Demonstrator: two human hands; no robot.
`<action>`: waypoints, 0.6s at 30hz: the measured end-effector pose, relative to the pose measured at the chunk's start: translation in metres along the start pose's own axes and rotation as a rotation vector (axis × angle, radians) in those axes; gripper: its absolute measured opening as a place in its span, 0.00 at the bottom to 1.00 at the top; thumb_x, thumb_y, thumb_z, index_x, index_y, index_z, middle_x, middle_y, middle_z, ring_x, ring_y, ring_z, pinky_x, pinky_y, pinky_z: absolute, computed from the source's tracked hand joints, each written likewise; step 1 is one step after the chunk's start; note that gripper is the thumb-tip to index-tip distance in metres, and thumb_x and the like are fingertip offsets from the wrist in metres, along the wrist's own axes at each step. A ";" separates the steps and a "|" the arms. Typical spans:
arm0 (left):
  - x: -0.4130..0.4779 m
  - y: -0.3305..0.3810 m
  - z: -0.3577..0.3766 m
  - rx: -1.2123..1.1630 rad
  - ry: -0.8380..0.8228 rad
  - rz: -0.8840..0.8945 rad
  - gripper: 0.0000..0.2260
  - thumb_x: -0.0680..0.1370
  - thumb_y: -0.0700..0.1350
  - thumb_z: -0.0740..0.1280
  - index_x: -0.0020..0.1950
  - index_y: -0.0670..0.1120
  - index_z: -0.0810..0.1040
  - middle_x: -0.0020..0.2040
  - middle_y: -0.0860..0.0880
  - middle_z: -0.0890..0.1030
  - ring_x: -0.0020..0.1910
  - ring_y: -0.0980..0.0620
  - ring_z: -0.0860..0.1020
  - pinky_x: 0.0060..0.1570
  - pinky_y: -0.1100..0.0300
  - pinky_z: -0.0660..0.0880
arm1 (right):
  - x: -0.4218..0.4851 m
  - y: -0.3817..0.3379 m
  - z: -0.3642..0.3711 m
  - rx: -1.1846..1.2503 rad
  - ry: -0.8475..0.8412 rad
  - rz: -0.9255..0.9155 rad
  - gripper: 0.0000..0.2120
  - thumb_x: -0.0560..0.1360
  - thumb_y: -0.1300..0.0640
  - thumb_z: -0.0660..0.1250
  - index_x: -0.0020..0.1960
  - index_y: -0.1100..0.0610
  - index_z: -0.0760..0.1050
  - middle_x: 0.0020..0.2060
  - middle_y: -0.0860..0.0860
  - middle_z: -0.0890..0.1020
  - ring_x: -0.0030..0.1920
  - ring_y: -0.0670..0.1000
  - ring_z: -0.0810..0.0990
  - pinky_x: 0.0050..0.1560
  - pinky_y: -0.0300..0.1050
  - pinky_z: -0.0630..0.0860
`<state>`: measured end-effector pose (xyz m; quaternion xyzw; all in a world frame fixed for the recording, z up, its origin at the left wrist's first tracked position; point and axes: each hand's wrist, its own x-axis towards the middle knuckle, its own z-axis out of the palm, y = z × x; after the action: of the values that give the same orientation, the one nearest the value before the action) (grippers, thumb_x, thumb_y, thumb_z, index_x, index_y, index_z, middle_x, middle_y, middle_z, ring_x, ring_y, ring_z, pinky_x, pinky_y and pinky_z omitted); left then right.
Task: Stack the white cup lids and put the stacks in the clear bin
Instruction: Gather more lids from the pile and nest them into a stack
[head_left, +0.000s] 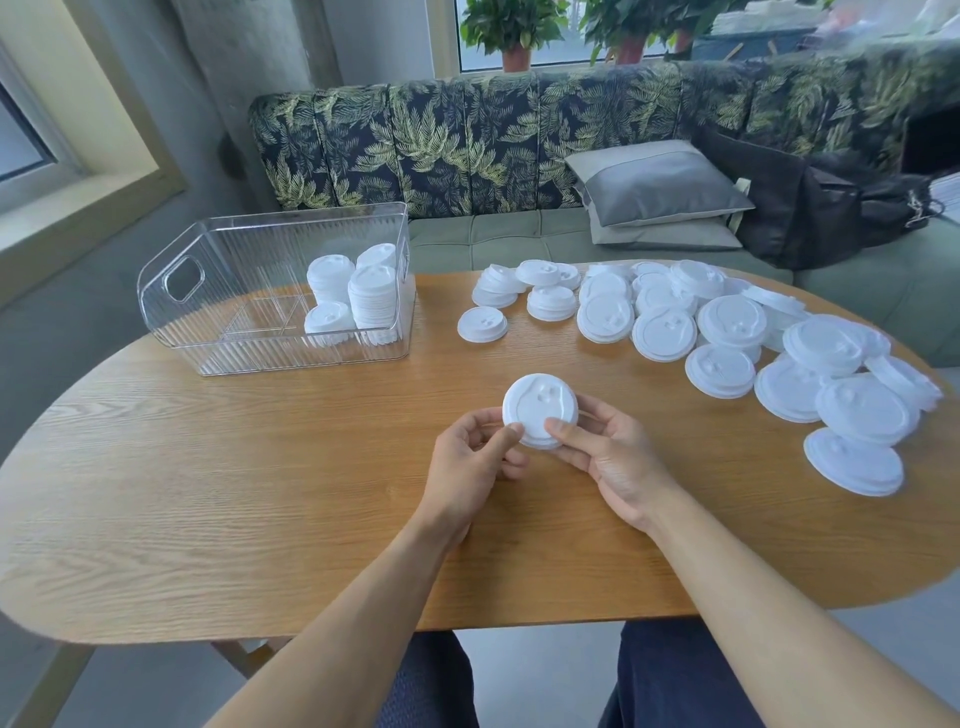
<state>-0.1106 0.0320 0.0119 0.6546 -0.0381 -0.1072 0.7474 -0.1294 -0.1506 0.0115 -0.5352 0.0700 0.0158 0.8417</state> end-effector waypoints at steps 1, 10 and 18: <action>0.000 0.000 0.001 0.004 -0.012 0.008 0.15 0.79 0.47 0.75 0.64 0.44 0.79 0.42 0.44 0.87 0.40 0.50 0.84 0.44 0.58 0.82 | 0.000 0.000 0.000 0.011 0.004 0.002 0.30 0.68 0.61 0.79 0.69 0.61 0.76 0.59 0.59 0.86 0.61 0.58 0.85 0.57 0.48 0.83; -0.002 0.001 0.005 0.008 -0.042 0.030 0.18 0.78 0.46 0.76 0.65 0.48 0.76 0.49 0.44 0.88 0.49 0.47 0.88 0.47 0.61 0.82 | -0.001 0.000 0.001 -0.011 -0.025 0.014 0.28 0.72 0.63 0.77 0.71 0.58 0.74 0.60 0.58 0.86 0.61 0.57 0.85 0.60 0.49 0.83; -0.003 0.003 0.005 -0.018 -0.046 0.018 0.15 0.78 0.44 0.76 0.63 0.48 0.77 0.48 0.44 0.89 0.47 0.47 0.88 0.46 0.62 0.82 | -0.001 0.000 0.001 -0.041 -0.031 0.003 0.30 0.70 0.61 0.79 0.70 0.58 0.75 0.58 0.58 0.86 0.60 0.58 0.85 0.58 0.49 0.83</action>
<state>-0.1139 0.0283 0.0160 0.6449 -0.0604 -0.1159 0.7530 -0.1302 -0.1494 0.0123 -0.5518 0.0576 0.0268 0.8316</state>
